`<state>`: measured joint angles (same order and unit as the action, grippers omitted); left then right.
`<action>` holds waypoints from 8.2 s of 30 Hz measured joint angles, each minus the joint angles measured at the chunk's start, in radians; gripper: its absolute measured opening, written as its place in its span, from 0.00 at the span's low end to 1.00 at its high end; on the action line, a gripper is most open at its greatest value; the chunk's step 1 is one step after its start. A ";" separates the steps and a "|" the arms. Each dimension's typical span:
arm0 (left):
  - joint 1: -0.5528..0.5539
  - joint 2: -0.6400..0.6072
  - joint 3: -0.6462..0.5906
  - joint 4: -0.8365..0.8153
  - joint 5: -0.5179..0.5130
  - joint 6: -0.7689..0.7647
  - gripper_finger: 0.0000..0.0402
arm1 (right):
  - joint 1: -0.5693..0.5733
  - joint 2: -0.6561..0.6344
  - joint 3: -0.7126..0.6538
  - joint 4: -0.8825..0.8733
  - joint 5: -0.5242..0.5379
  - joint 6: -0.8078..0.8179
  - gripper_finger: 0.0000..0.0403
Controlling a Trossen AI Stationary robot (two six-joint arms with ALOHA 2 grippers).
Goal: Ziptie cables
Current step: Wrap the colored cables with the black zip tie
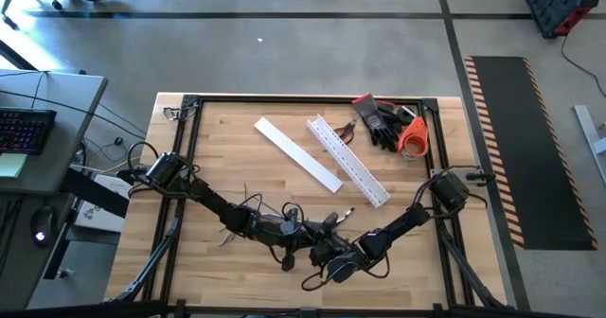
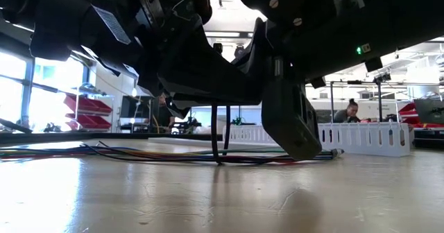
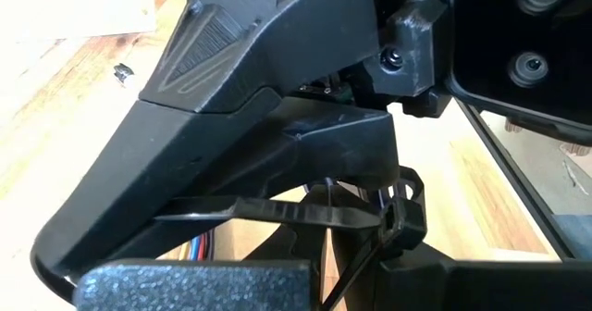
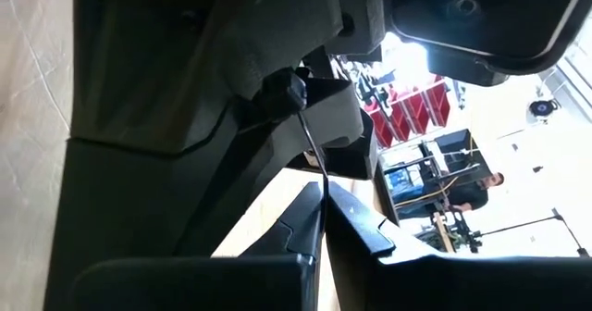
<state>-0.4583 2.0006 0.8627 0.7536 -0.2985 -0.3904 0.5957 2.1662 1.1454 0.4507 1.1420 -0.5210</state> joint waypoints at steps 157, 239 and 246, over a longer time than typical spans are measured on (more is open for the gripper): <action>-0.002 -0.086 -0.138 0.061 0.099 -0.194 0.00 | 0.000 0.000 0.000 0.048 -0.102 -0.074 0.00; 0.108 0.048 -0.084 0.186 -0.117 -0.101 0.00 | -0.263 -0.216 -0.117 -0.667 -0.489 -0.002 0.07; 0.127 0.050 -0.080 0.173 -0.119 0.000 0.00 | -0.334 -0.224 -0.113 -0.684 -0.668 0.291 0.18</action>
<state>-0.3309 2.0504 0.7822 0.9268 -0.4176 -0.3901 0.2615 1.9422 1.0326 -0.2330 0.4744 -0.2297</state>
